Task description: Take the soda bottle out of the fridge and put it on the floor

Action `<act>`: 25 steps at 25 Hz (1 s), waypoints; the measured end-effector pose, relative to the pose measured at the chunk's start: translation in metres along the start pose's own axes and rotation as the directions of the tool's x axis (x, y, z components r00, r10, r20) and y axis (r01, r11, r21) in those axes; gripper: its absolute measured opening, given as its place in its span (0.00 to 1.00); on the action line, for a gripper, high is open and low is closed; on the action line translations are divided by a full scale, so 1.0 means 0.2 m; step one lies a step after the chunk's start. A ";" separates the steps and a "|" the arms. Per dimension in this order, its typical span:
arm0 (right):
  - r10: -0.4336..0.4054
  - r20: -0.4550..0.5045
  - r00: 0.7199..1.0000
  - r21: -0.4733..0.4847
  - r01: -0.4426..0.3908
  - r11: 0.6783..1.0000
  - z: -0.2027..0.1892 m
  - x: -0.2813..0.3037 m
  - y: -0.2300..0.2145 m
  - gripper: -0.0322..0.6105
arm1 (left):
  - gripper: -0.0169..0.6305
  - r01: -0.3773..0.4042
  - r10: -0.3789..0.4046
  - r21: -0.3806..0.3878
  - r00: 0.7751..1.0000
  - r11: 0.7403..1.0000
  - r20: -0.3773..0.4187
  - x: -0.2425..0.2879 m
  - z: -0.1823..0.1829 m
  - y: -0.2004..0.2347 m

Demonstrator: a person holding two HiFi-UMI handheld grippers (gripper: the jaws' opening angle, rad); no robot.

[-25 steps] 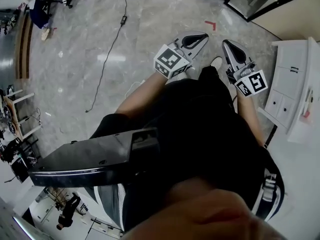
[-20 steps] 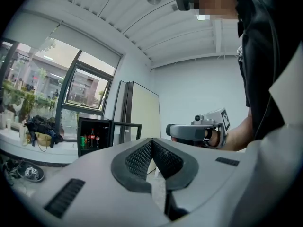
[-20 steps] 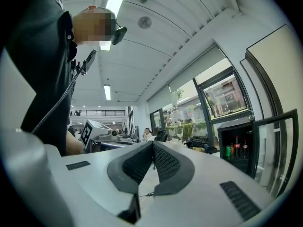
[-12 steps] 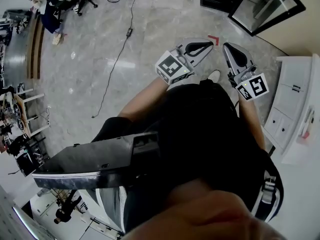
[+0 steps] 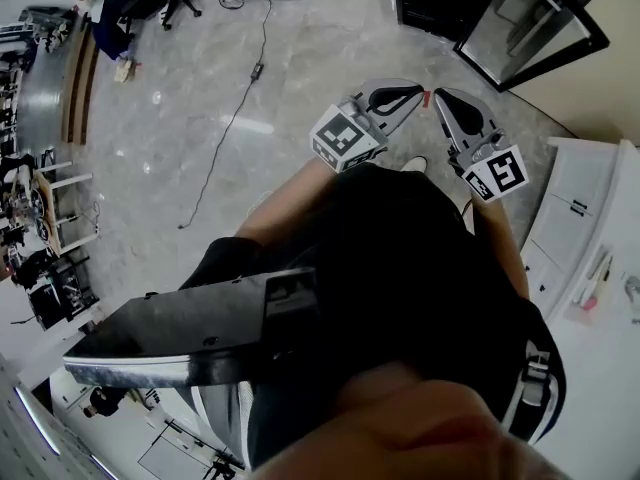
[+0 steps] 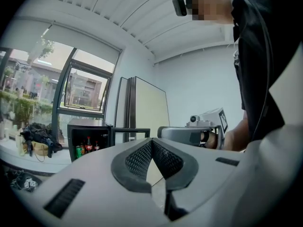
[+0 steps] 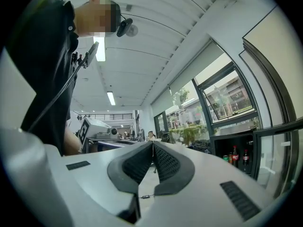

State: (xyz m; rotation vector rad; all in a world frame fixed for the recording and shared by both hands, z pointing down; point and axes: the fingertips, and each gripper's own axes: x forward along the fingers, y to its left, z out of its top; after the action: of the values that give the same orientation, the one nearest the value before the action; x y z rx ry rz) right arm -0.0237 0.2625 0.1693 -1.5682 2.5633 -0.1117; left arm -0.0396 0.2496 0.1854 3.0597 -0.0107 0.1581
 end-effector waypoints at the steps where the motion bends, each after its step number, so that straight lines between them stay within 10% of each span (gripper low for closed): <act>1: 0.006 -0.002 1.000 -0.001 -0.006 1.000 0.00 0.00 -0.03 0.07 | 0.02 -0.006 0.006 0.002 1.000 1.000 -0.002 0.03 0.00 0.01; 25: -0.134 -0.093 0.987 -0.040 0.131 0.991 -0.05 0.52 -0.75 0.07 | 0.02 0.100 -0.099 -0.032 0.995 0.995 0.013 0.48 0.04 0.84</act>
State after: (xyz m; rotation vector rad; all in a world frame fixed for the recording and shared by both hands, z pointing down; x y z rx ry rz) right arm 0.0598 0.1026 0.1907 -1.7870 2.5419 -0.1623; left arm 0.0558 0.0818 0.2004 3.0205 0.1367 0.1327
